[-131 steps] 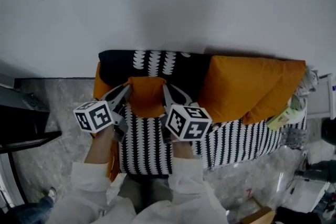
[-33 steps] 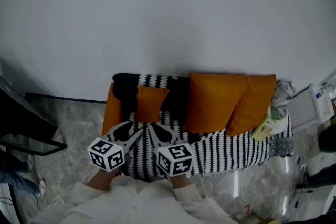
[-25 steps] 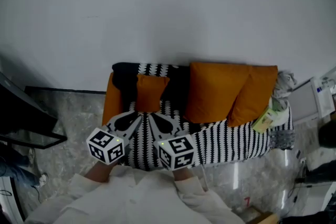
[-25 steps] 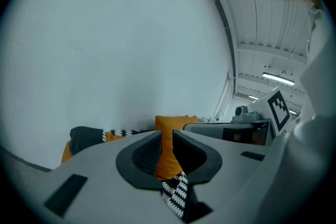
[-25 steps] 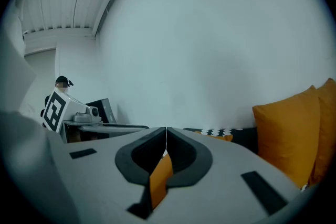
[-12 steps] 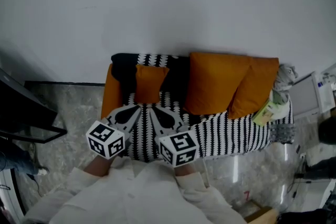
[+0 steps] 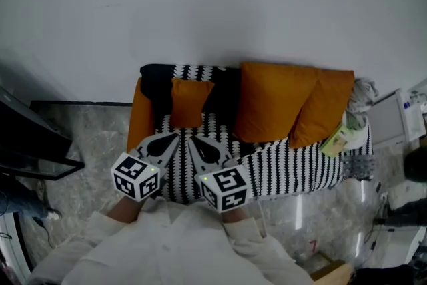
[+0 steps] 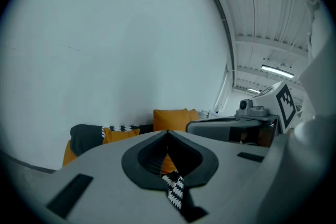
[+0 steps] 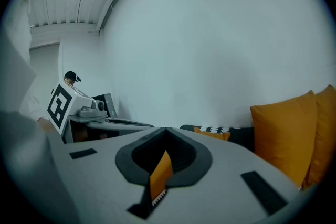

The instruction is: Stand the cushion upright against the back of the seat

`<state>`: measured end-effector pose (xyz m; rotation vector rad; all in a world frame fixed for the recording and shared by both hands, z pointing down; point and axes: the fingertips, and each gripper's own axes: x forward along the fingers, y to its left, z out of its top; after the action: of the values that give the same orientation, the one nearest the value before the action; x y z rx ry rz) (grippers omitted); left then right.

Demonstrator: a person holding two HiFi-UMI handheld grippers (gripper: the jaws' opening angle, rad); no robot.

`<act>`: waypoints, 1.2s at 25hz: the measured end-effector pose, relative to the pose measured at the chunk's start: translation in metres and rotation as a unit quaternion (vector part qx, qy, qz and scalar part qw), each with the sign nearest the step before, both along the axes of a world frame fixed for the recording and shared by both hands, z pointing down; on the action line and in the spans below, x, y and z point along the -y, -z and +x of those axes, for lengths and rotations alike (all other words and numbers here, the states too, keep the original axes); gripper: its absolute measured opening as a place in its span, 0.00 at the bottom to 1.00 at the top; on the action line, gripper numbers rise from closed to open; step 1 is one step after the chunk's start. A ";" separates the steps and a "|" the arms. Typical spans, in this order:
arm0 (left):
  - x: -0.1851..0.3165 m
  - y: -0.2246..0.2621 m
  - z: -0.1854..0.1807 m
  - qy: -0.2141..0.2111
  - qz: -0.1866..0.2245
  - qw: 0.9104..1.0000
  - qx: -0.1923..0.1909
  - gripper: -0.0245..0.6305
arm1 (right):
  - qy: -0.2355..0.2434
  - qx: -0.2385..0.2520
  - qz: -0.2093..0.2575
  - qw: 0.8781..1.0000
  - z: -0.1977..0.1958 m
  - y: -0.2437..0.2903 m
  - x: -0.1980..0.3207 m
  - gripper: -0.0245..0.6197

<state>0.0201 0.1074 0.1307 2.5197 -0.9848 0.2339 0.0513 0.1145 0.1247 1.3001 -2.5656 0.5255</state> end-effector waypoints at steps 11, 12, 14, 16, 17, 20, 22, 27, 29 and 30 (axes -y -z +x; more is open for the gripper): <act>-0.004 -0.002 0.009 -0.016 -0.009 1.000 0.002 0.05 | 0.002 -0.012 0.001 1.000 0.003 -0.002 -0.003 0.06; -0.005 -0.002 0.009 -0.016 -0.010 1.000 0.001 0.05 | 0.002 -0.014 0.002 1.000 0.004 -0.002 -0.004 0.06; -0.005 -0.002 0.009 -0.012 -0.009 1.000 0.001 0.05 | 0.004 -0.019 0.004 1.000 0.004 -0.002 -0.005 0.06; -0.007 -0.002 0.008 -0.010 -0.007 1.000 0.003 0.05 | 0.005 -0.021 0.004 1.000 0.004 -0.002 -0.007 0.06; -0.008 -0.003 0.008 -0.009 -0.007 1.000 0.005 0.05 | 0.006 -0.021 0.004 1.000 0.003 -0.002 -0.008 0.05; -0.011 -0.005 0.008 -0.009 -0.012 1.000 0.009 0.05 | 0.009 -0.024 0.003 1.000 0.001 -0.003 -0.010 0.05; -0.014 -0.005 0.009 -0.009 -0.015 1.000 0.006 0.05 | 0.010 -0.024 0.000 1.000 0.000 -0.004 -0.011 0.05; -0.019 -0.003 0.009 -0.010 -0.014 1.000 0.005 0.05 | 0.009 -0.024 -0.001 1.000 -0.001 -0.004 -0.013 0.05; -0.020 -0.002 0.008 -0.008 -0.014 1.000 0.005 0.05 | 0.010 -0.024 0.000 1.000 -0.001 -0.003 -0.014 0.05; -0.020 -0.002 0.007 -0.008 -0.013 1.000 0.005 0.05 | 0.010 -0.025 0.000 1.000 -0.001 -0.003 -0.014 0.05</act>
<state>0.0273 0.1279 0.1330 2.5049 -0.9600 0.2621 0.0502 0.1286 0.1279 1.2701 -2.5352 0.4832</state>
